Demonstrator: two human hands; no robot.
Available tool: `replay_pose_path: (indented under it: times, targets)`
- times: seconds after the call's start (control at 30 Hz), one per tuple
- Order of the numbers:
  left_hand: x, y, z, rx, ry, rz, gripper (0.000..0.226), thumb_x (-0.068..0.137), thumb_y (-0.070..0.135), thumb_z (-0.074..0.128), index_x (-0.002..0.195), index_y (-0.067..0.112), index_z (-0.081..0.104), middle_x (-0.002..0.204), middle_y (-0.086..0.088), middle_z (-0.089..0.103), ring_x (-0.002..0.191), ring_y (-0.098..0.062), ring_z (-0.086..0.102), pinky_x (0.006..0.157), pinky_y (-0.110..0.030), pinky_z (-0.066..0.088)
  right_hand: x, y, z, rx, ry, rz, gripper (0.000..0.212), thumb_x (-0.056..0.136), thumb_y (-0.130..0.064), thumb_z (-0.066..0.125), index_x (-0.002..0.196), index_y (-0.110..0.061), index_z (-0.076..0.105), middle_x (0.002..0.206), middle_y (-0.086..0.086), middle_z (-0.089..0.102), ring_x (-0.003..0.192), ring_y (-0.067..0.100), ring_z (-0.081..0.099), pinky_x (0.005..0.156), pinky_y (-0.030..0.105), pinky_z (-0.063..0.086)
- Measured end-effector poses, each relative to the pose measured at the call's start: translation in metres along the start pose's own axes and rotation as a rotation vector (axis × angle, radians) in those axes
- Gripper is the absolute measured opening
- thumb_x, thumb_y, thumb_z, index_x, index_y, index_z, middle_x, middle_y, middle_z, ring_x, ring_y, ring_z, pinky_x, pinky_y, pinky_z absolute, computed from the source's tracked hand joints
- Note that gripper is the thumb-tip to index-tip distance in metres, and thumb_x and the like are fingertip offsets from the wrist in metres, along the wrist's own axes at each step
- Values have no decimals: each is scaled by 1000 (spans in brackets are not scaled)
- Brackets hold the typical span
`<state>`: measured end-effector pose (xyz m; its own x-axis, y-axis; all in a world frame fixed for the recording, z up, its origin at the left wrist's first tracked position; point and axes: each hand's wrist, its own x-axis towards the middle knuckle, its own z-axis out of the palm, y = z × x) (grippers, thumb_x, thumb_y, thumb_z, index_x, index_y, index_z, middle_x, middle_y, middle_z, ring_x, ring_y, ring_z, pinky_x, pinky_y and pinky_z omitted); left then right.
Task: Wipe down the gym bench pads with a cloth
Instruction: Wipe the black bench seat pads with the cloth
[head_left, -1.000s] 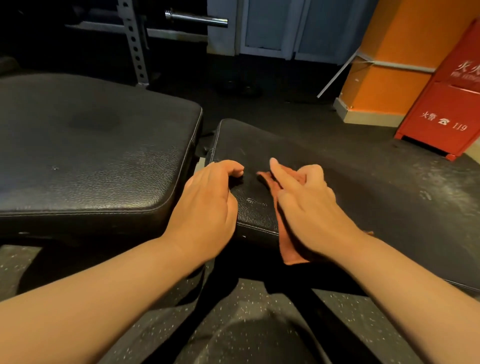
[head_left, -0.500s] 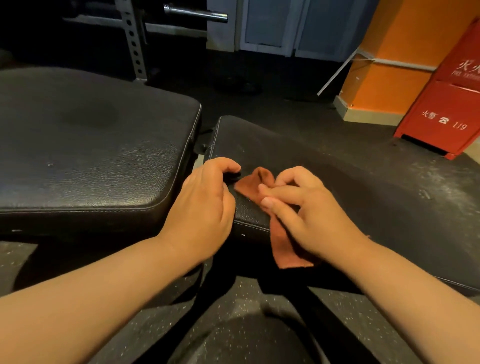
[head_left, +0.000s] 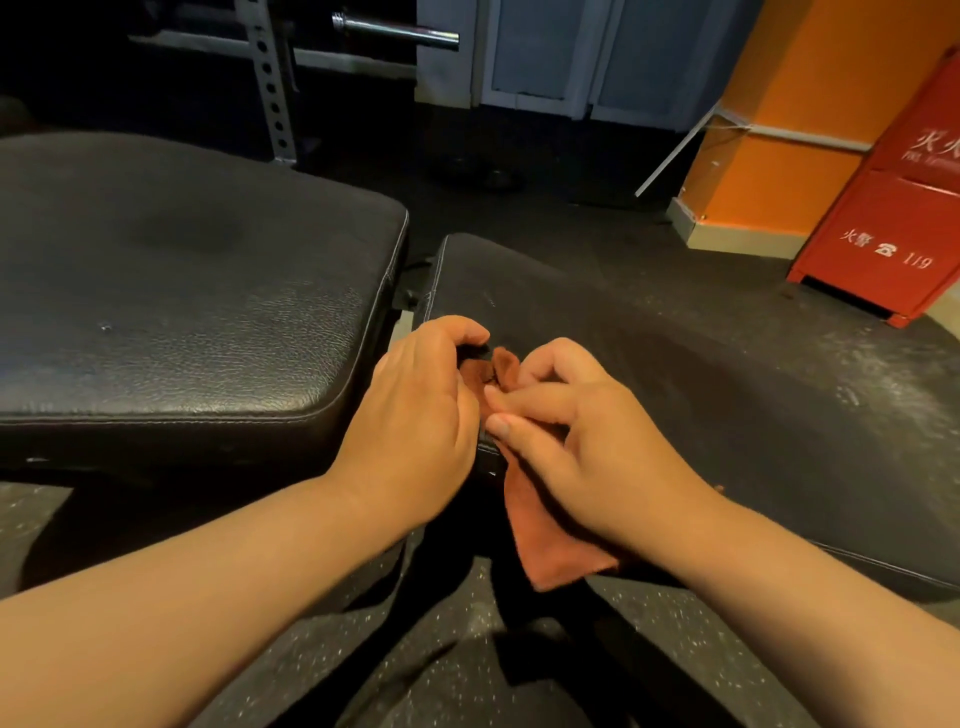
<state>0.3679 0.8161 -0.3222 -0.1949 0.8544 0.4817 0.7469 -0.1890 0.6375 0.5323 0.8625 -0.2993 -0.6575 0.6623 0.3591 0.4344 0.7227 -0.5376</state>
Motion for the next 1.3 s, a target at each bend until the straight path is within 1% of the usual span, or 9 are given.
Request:
replay_pose_path:
  times: [0.1, 0.23, 0.4, 0.57, 0.8, 0.87, 0.97, 1.2, 1.3]
  targets:
    - [1, -1, 0, 2, 0, 5, 36, 93, 11, 42, 128, 17, 50, 118, 10, 52, 110, -12, 51, 100, -41, 43, 18, 11, 1, -61, 50, 66, 19, 96, -27, 66, 109, -22, 78, 101, -10, 49, 97, 10, 52, 83, 18, 39]
    - [-1, 1, -3, -13, -33, -4, 38, 96, 5, 46, 131, 19, 47, 120, 10, 51, 114, -11, 51, 103, -40, 43, 13, 6, -1, -21, 23, 104, 16, 96, -26, 66, 104, -21, 79, 98, -12, 49, 93, -4, 52, 79, 3, 35]
    - [2, 1, -3, -4, -22, 8, 38, 95, 3, 47, 131, 15, 49, 119, 11, 49, 114, -13, 52, 104, -42, 43, 19, 17, -5, -95, 33, 91, 16, 95, -27, 67, 104, -21, 79, 98, -11, 49, 93, 6, 52, 82, 14, 41]
    - [-1, 4, -4, -3, -36, 3, 39, 95, 4, 46, 132, 17, 48, 120, 12, 48, 115, -10, 49, 105, -37, 41, 16, 10, 0, -71, 50, 167, 16, 97, -27, 64, 96, -21, 79, 94, -17, 45, 91, -15, 48, 79, -3, 31]
    - [-1, 3, -3, -7, -40, -10, 38, 96, 6, 44, 132, 17, 48, 121, 11, 49, 116, -12, 50, 106, -38, 40, 23, 31, -9, -119, 114, 289, 14, 95, -27, 65, 96, -22, 79, 98, -2, 54, 98, 13, 52, 79, 20, 38]
    - [-1, 4, -3, -6, -36, 3, 38, 95, 8, 43, 131, 18, 48, 120, 13, 47, 116, -13, 50, 105, -41, 41, 19, 17, 0, -93, 102, 220, 17, 96, -27, 65, 86, -19, 78, 93, -3, 55, 90, 8, 50, 80, 21, 40]
    - [0, 2, -4, -20, -34, 0, 37, 95, 6, 47, 130, 18, 48, 118, 12, 48, 113, -16, 52, 102, -45, 44, 10, -7, 8, 29, 34, 111, 16, 96, -30, 65, 105, -26, 78, 96, -12, 49, 93, -2, 50, 80, 6, 36]
    - [-1, 4, -5, -20, -68, -18, 38, 97, 8, 45, 133, 19, 46, 122, 11, 48, 118, -15, 50, 105, -42, 42, 9, 4, -1, -39, 56, 196, 17, 97, -27, 63, 102, -22, 79, 96, -18, 46, 93, -15, 47, 81, -2, 30]
    - [-3, 2, -4, -60, -45, -34, 34, 99, 10, 45, 132, 20, 46, 121, 13, 48, 115, -13, 51, 102, -40, 43, 0, -16, 12, 38, -7, 109, 22, 102, -27, 53, 110, -27, 74, 103, -17, 43, 104, -1, 48, 89, 8, 37]
